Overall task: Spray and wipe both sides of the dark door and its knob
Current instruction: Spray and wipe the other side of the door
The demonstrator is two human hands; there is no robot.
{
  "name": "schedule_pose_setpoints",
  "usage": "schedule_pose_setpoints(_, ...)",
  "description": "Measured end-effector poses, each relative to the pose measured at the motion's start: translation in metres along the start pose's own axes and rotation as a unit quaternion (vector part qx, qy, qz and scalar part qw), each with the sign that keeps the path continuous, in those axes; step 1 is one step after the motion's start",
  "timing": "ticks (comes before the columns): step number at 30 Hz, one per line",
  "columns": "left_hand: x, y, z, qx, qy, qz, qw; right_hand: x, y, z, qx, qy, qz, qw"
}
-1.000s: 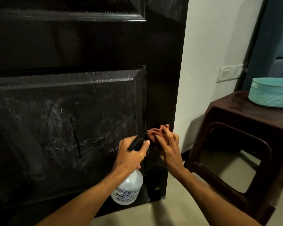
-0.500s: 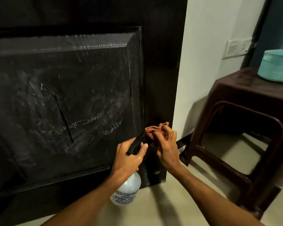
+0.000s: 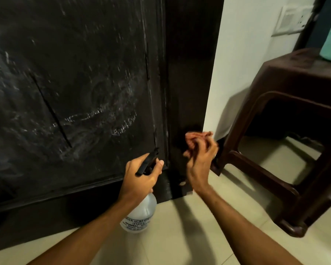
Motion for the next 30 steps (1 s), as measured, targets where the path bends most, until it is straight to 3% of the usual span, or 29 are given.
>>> schedule_pose_setpoints(1, -0.002, 0.001, 0.002, -0.001, -0.001, 0.002, 1.000, 0.011, -0.006, -0.001, 0.030, 0.038, -0.036, 0.998)
schedule_pose_setpoints(3, -0.006, 0.002, 0.007, 0.000, 0.000, 0.004, 1.000, 0.014, -0.009, 0.009, 0.033, 0.016, -0.044, 0.998)
schedule_pose_setpoints(5, -0.007, 0.001, 0.014, 0.004, 0.001, 0.003, 1.000, -0.013, 0.007, 0.007, 0.016, -0.021, -0.007, 1.000)
schedule_pose_setpoints(8, -0.008, 0.000, 0.022, 0.005, -0.005, 0.000, 1.000, -0.057, 0.025, -0.027, 0.043, 0.093, 0.057, 0.993)
schedule_pose_setpoints(10, -0.011, 0.000, 0.025, 0.010, -0.008, -0.002, 1.000, -0.071, 0.032, -0.032, 0.019, 0.109, 0.104, 0.988)
schedule_pose_setpoints(12, -0.015, -0.003, 0.027, 0.014, -0.006, -0.003, 1.000, -0.060, 0.031, -0.023, 0.038, 0.087, 0.076, 0.993)
schedule_pose_setpoints(15, -0.016, -0.008, 0.026, 0.010, 0.000, -0.006, 1.000, -0.012, 0.007, 0.009, 0.082, 0.063, -0.036, 0.994)
schedule_pose_setpoints(18, -0.020, -0.014, 0.028, 0.009, 0.000, -0.015, 1.000, 0.010, 0.004, 0.038, 0.055, -0.027, -0.059, 0.996)
schedule_pose_setpoints(22, -0.023, -0.023, 0.023, 0.003, -0.004, -0.029, 1.000, -0.060, 0.041, 0.009, -0.027, -0.112, 0.081, 0.990)
schedule_pose_setpoints(25, -0.025, -0.028, 0.020, 0.004, -0.004, -0.029, 1.000, -0.109, 0.059, -0.018, -0.054, -0.085, 0.204, 0.974)
schedule_pose_setpoints(27, -0.027, -0.037, 0.020, 0.008, -0.001, -0.036, 0.999, -0.102, 0.055, 0.000, 0.010, -0.036, 0.188, 0.981)
schedule_pose_setpoints(30, -0.030, -0.047, 0.016, 0.015, 0.007, -0.048, 0.999, -0.051, 0.024, 0.049, 0.095, -0.022, 0.062, 0.993)
Point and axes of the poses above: each hand's wrist, its own x-axis towards the middle knuckle, its own y-axis out of the palm, z = x × y, the point moved 6 cm from there along x, towards the middle knuckle, and after that the axes turned 14 degrees about -x, right-handed, at the moved point
